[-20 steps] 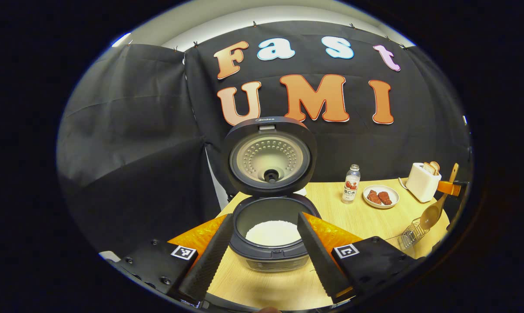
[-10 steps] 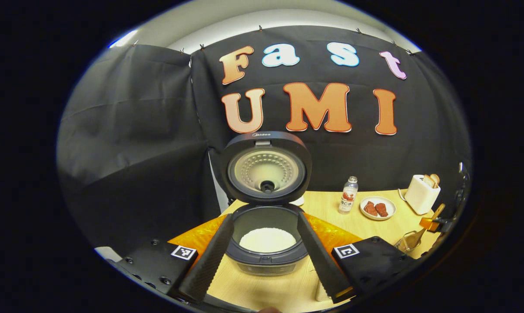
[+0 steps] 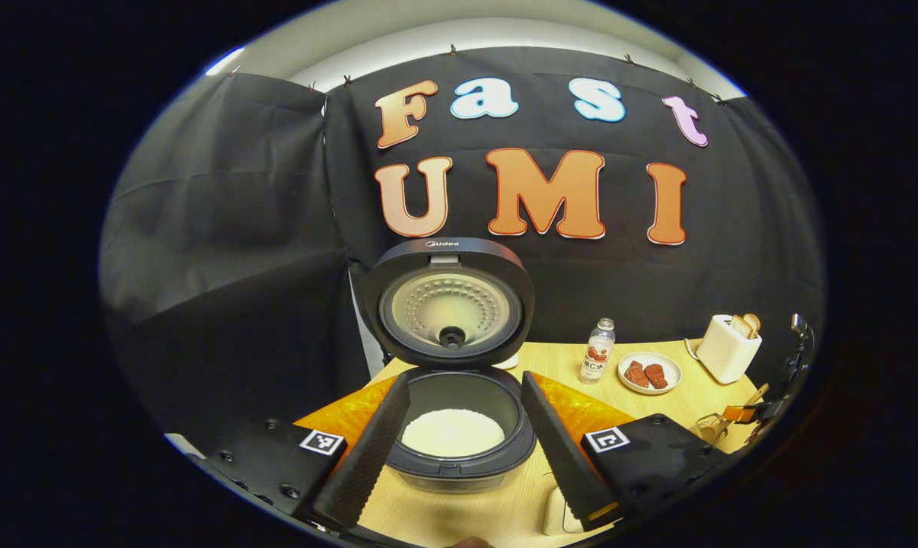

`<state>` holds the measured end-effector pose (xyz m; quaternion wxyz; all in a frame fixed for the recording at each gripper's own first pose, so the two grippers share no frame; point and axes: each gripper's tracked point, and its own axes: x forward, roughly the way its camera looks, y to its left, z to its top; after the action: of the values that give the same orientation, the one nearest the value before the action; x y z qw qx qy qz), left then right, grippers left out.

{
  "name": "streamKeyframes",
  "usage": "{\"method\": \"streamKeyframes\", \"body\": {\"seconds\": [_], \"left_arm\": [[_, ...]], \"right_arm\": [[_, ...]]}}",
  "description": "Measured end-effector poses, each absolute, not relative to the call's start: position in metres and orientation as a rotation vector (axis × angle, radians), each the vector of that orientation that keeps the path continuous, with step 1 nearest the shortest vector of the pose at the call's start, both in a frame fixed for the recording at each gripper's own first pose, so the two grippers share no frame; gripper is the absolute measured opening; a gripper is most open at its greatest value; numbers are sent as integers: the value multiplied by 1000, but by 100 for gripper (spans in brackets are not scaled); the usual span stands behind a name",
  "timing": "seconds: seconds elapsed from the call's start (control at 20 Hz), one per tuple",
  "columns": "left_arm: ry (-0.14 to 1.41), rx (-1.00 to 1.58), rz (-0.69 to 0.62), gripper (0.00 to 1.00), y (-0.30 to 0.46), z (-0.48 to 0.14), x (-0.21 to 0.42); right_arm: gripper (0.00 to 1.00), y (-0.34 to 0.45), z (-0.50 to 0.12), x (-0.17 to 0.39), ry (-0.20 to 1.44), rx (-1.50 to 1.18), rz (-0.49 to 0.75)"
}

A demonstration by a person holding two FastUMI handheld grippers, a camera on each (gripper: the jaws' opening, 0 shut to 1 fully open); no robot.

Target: Close the left gripper, press the button to open the rice cooker; take a wooden spoon from the chopstick holder with the right hand, scoop a spoonful of rice and pour it into the rice cooker, then put the wooden spoon back into the chopstick holder.

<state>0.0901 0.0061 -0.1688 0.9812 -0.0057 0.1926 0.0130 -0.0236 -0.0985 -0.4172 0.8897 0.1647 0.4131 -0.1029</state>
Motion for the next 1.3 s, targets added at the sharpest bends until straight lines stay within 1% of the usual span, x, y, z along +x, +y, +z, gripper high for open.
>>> {"method": "streamKeyframes", "body": {"seconds": [0.05,0.1,0.15,0.2,0.25,0.35,0.5,0.55,0.65,0.7,0.75,0.8,0.85,0.9,0.95,1.0,1.15,1.25,1.3], "left_arm": [[379,-18,23,94,7,-164,96],[370,-23,21,99,7,-157,102],[350,-30,18,94,7,-147,111],[334,-30,20,99,8,-136,120],[309,-37,15,99,7,-123,131],[286,-41,21,99,8,-103,152],[261,-71,53,100,9,-73,191],[253,-76,66,99,10,-63,202],[231,-65,73,100,17,-44,225],[226,-57,70,100,20,-38,237],[229,-45,75,98,25,-33,249],[221,-41,93,100,32,-28,260],[228,-26,91,100,33,-26,274],[252,-3,91,97,31,-33,286],[291,21,101,97,32,-43,295],[330,43,115,100,33,-56,306],[419,76,163,99,41,-88,327],[480,65,187,100,48,-111,332],[530,43,189,94,49,-127,333]], "right_arm": [[38,-100,-414,-24,862,342,-226],[44,-106,-406,-24,858,335,-240],[51,-112,-396,-23,847,325,-250],[61,-116,-387,-21,832,311,-257],[71,-119,-377,-19,822,300,-259],[79,-125,-350,-12,778,275,-267],[82,-129,-311,-4,708,247,-277],[83,-129,-301,0,688,243,-279],[84,-129,-289,2,678,220,-288],[85,-128,-282,2,666,210,-290],[86,-128,-273,4,647,200,-295],[86,-130,-259,7,632,194,-301],[87,-129,-253,6,624,189,-304],[87,-126,-247,5,618,187,-300],[87,-124,-241,5,612,183,-297],[87,-123,-233,5,603,179,-292],[88,-115,-217,4,590,161,-280],[88,-111,-210,3,599,144,-272],[89,-109,-208,2,605,138,-268]]}}
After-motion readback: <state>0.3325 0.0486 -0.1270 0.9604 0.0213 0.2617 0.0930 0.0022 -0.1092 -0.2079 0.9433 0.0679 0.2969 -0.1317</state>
